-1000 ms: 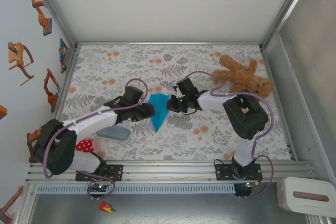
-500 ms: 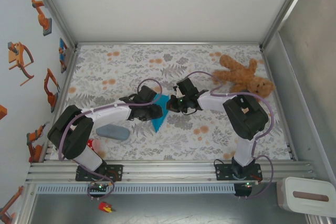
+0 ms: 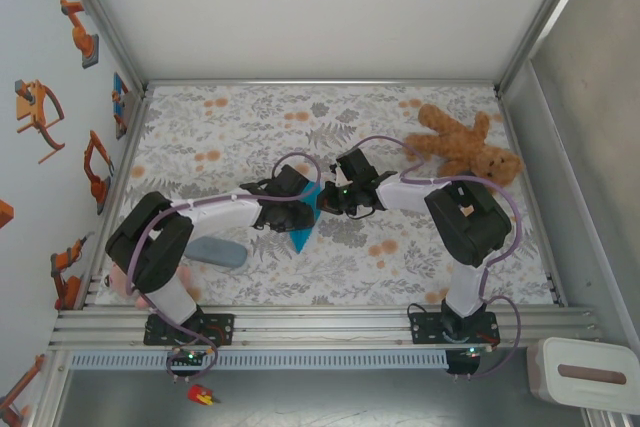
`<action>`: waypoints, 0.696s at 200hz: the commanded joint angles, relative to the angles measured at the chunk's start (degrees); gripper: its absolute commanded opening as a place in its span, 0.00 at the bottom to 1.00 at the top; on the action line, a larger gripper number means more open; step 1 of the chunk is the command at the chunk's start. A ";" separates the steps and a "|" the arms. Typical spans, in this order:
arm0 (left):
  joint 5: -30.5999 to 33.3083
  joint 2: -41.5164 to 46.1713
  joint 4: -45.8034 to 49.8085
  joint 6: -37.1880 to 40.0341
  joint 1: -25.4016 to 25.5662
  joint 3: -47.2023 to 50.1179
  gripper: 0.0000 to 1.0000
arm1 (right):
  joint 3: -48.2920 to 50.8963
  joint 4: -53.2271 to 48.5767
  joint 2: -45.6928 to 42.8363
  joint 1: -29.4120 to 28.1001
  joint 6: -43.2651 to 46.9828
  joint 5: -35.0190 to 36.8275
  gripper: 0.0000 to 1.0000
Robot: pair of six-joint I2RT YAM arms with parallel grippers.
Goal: Fold a paper plane with a square sheet of paper (pick it up from the middle)
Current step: Move the paper plane to the top-center of the table.
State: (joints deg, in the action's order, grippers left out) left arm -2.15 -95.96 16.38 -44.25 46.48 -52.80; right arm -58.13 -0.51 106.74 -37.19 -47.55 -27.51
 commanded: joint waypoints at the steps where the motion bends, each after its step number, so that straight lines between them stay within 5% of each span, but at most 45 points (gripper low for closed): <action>1: 1.28 -1.07 2.11 0.84 0.33 -1.68 0.38 | -1.29 1.44 0.41 0.18 -0.37 -0.44 0.00; 57: 2.79 -2.35 3.11 0.30 0.54 -2.23 0.26 | -1.95 -0.74 -1.00 0.22 0.66 0.73 0.00; 139: 9.57 -0.11 7.12 5.03 -0.44 -6.52 0.10 | 1.14 -12.58 -15.89 3.70 9.47 18.77 0.49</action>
State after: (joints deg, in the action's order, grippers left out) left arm 3.92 -97.62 20.18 -42.50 46.76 -55.99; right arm -58.08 -7.90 96.86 -34.83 -43.09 -17.74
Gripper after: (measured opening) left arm 0.109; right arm 0.459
